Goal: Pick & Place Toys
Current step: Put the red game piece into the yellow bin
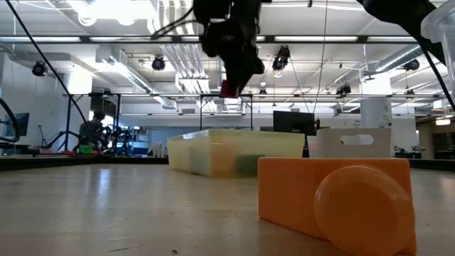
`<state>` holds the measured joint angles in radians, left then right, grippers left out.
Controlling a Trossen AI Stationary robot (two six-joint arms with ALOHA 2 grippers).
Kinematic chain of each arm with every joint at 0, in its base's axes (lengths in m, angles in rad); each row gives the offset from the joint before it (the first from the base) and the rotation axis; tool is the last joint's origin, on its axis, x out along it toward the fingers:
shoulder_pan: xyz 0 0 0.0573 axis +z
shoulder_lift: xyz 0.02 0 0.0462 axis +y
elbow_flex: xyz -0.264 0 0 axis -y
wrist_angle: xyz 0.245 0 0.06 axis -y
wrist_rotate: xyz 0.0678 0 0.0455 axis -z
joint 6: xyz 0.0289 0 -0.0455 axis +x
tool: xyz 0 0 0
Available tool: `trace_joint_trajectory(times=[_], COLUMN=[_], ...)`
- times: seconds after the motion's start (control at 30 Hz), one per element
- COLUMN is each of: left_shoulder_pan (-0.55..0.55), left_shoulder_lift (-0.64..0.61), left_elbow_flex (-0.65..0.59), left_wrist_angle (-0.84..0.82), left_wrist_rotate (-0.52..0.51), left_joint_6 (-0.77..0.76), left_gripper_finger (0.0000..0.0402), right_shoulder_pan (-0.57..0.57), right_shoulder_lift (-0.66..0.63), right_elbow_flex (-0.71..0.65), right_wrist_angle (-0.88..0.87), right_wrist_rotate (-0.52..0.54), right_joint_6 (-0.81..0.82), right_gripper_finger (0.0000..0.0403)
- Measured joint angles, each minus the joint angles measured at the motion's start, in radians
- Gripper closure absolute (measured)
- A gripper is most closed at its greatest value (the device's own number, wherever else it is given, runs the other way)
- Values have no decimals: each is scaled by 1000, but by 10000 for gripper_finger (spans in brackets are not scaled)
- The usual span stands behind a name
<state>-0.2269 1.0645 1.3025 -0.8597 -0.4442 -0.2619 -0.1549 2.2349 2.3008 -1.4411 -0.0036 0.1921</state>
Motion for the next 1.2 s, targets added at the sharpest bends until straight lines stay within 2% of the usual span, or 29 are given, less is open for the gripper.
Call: trace_joint_trajectory(times=[0.17,0.3,0.77,1.2], left_shoulder_pan=[0,0,0,0], left_shoulder_lift=[0,0,0,0], left_elbow_flex=[0,0,0,0], left_wrist_angle=[0,0,0,0], left_wrist_rotate=[0,0,0,0], left_joint_6=[0,0,0,0], left_gripper_finger=[50,50,50,50], right_shoulder_pan=[-30,-44,-43,-39], right_shoulder_lift=[1,1,2,-4], right_elbow_flex=[-82,-160,-394,-457], right_wrist_angle=[37,45,197,271], right_wrist_rotate=[3,3,-1,-38], right_joint_6=[225,302,310,306], right_gripper_finger=[316,316,316,316])
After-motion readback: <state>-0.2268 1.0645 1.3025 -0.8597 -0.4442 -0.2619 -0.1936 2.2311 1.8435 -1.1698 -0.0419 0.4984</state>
